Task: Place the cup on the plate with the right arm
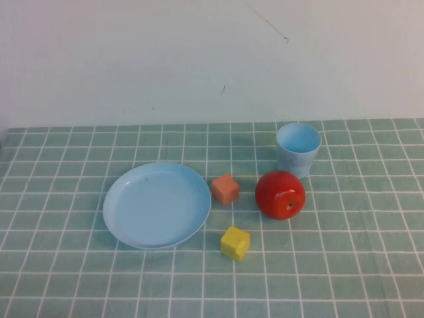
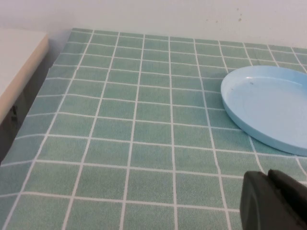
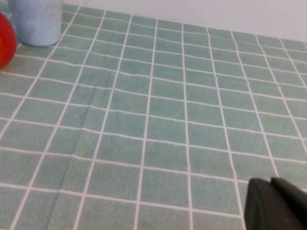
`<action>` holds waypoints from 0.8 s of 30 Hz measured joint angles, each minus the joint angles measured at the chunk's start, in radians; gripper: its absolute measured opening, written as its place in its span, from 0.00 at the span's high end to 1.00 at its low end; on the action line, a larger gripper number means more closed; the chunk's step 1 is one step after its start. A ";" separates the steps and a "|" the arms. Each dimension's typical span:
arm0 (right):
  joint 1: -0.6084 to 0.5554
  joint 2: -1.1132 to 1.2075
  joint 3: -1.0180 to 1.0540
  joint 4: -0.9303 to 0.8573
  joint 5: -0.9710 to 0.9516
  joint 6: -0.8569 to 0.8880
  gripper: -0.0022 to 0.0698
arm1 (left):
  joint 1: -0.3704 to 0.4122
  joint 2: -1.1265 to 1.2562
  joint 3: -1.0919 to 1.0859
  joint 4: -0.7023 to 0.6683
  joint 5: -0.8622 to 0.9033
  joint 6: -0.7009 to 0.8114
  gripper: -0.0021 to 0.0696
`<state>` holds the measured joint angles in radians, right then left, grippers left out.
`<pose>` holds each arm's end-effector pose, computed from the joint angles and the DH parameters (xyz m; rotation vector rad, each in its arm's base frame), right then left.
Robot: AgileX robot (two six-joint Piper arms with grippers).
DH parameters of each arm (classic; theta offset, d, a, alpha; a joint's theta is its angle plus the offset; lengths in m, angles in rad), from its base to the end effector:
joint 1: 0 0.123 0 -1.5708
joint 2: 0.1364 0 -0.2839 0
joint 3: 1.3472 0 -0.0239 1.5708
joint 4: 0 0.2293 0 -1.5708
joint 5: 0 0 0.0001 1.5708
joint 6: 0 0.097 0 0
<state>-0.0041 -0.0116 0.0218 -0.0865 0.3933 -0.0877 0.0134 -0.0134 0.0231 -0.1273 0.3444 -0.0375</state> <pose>0.0372 -0.0034 0.1697 -0.1316 1.8837 -0.1487 0.0386 -0.0037 0.1740 -0.1266 1.8328 -0.1404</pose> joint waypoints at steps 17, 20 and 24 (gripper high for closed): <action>0.000 0.000 0.000 -0.041 0.000 0.000 0.97 | 0.000 0.000 0.000 0.000 0.000 0.000 0.97; 0.000 0.000 0.000 -0.041 0.000 -0.006 0.97 | 0.000 0.000 0.000 0.000 0.000 0.000 0.97; 0.000 0.000 0.000 -0.041 0.000 -0.009 0.97 | 0.000 0.000 0.000 0.000 0.000 0.000 0.97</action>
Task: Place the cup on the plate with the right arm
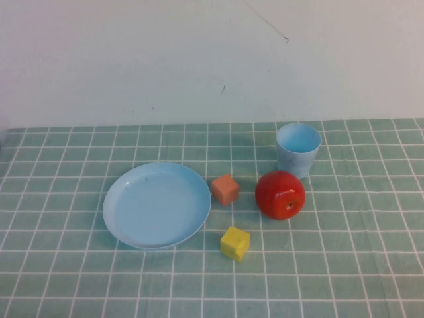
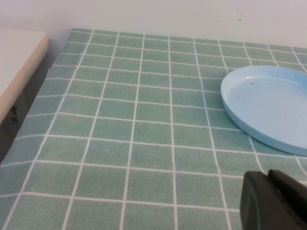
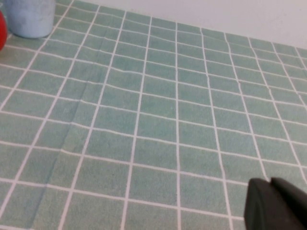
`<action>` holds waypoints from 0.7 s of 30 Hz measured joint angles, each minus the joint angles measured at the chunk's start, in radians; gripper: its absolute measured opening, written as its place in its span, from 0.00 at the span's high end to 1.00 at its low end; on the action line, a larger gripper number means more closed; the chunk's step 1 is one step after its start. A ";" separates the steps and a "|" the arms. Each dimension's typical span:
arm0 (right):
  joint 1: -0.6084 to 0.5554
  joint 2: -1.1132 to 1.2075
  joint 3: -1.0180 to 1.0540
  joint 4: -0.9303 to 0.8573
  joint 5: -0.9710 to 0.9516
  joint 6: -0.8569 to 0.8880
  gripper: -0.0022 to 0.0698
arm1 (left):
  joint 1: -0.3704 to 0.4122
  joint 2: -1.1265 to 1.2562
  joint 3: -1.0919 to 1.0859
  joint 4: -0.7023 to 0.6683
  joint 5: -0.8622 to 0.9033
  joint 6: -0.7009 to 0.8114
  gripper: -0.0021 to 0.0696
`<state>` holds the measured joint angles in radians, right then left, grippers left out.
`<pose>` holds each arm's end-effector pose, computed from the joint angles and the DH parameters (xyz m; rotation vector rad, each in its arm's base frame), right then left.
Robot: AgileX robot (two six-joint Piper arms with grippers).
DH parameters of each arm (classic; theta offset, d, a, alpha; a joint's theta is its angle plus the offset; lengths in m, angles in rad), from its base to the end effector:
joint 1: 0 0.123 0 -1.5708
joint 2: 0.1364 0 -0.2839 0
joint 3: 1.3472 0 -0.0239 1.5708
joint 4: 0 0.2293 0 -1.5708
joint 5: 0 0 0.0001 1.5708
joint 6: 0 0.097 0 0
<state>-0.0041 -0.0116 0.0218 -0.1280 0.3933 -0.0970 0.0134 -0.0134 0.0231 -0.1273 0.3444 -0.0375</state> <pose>0.0372 -0.0049 0.1698 -0.1656 1.8812 -0.1963 0.0386 -0.0037 0.1740 -0.1266 1.8328 -0.1404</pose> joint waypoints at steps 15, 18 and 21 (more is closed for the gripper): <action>0.000 0.000 0.000 0.000 0.000 -0.001 0.97 | 0.000 0.000 0.000 0.000 0.000 0.000 0.97; 0.000 0.000 0.000 0.000 -0.004 -0.002 0.97 | 0.000 0.000 0.000 0.000 0.000 0.000 0.97; 0.000 0.000 0.004 -0.004 -0.024 -0.003 0.97 | 0.000 0.000 0.000 0.000 0.000 0.000 0.97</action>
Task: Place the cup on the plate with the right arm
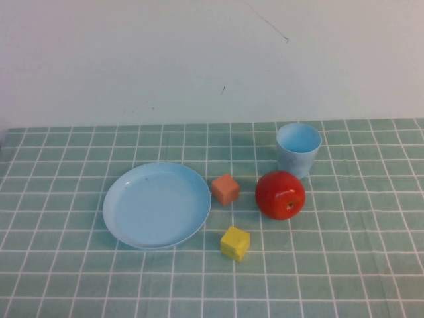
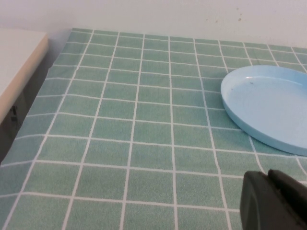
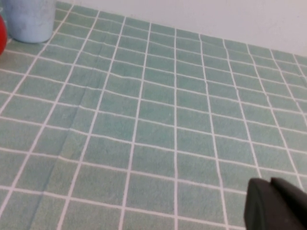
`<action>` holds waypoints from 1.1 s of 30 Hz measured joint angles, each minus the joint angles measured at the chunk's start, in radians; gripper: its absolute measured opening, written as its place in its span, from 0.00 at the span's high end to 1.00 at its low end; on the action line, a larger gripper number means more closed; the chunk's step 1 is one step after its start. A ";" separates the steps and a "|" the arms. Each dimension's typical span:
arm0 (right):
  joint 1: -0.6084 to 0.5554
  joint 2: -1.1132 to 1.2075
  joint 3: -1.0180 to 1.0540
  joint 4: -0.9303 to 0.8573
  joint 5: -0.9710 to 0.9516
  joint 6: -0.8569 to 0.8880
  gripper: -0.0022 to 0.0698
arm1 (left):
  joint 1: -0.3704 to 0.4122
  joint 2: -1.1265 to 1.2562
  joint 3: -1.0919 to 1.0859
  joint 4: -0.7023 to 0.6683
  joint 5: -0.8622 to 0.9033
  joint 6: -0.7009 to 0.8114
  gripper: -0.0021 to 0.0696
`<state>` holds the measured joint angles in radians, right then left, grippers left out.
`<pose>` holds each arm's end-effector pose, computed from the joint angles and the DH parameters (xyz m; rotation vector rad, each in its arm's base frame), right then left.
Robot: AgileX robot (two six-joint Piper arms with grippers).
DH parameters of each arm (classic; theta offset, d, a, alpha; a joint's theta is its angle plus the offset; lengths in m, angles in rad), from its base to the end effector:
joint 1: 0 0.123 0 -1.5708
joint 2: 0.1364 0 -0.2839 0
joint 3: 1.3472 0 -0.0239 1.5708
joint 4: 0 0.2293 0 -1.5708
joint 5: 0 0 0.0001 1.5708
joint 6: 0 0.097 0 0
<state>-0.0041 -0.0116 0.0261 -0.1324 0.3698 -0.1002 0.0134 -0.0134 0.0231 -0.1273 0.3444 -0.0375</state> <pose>0.0379 -0.0048 0.1706 -0.1720 1.8616 -0.2020 0.0386 -0.0037 0.1740 -0.1266 1.8328 -0.1404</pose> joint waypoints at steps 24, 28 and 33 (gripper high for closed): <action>0.000 0.000 0.002 -0.039 -1.029 0.027 0.97 | 0.000 0.000 0.000 0.000 0.000 0.000 0.97; 0.000 0.000 -0.063 -0.037 -1.010 0.100 0.97 | 0.000 0.000 0.000 0.000 0.000 0.000 0.97; 0.000 0.000 -0.295 -0.043 -0.788 0.169 0.97 | 0.000 0.000 0.000 0.000 0.000 0.000 0.97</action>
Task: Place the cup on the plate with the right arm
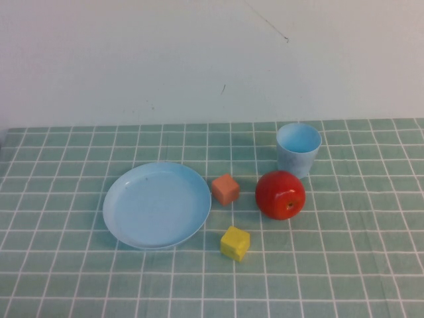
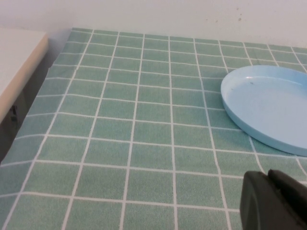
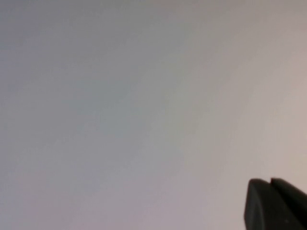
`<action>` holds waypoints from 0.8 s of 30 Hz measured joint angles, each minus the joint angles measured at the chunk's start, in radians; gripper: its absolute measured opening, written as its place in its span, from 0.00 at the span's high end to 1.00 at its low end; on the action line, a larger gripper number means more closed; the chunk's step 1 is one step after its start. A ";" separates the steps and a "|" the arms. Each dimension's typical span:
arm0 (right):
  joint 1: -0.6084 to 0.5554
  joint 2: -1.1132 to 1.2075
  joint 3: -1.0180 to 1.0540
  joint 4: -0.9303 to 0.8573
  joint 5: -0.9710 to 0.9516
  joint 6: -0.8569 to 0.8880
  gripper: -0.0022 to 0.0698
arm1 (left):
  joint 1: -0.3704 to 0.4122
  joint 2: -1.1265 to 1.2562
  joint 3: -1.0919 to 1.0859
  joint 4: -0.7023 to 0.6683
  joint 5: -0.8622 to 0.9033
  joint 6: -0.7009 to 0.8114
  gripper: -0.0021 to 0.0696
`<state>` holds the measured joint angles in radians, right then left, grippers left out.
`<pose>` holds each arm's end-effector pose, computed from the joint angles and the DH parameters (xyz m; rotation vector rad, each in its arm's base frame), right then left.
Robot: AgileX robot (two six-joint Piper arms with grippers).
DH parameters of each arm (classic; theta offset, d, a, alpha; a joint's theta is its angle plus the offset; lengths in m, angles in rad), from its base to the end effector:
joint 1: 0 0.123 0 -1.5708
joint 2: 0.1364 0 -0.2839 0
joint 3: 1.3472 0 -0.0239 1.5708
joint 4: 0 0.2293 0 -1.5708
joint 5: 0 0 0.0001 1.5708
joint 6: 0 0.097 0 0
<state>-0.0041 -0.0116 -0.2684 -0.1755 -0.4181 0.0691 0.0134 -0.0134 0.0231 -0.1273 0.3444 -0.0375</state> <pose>-0.0073 0.0069 0.3309 -0.1017 0.7873 -0.0625 0.0386 -0.0037 0.1740 -0.1266 1.8328 -0.1404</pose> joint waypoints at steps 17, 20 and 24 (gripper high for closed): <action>0.000 0.551 -0.535 -0.115 1.047 -0.092 0.97 | 0.000 0.000 0.000 -0.001 0.000 0.000 0.97; 0.000 0.610 -0.535 -0.029 1.072 -0.120 0.97 | 0.000 0.000 0.000 -0.001 0.000 0.000 0.97; 0.000 0.702 -0.528 0.155 1.062 -0.199 0.97 | 0.000 0.000 0.000 -0.001 0.000 0.000 0.97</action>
<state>-0.0041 0.6904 -0.7965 -0.0200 0.6443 -0.1295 0.0134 -0.0134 0.0231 -0.1286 0.3444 -0.0375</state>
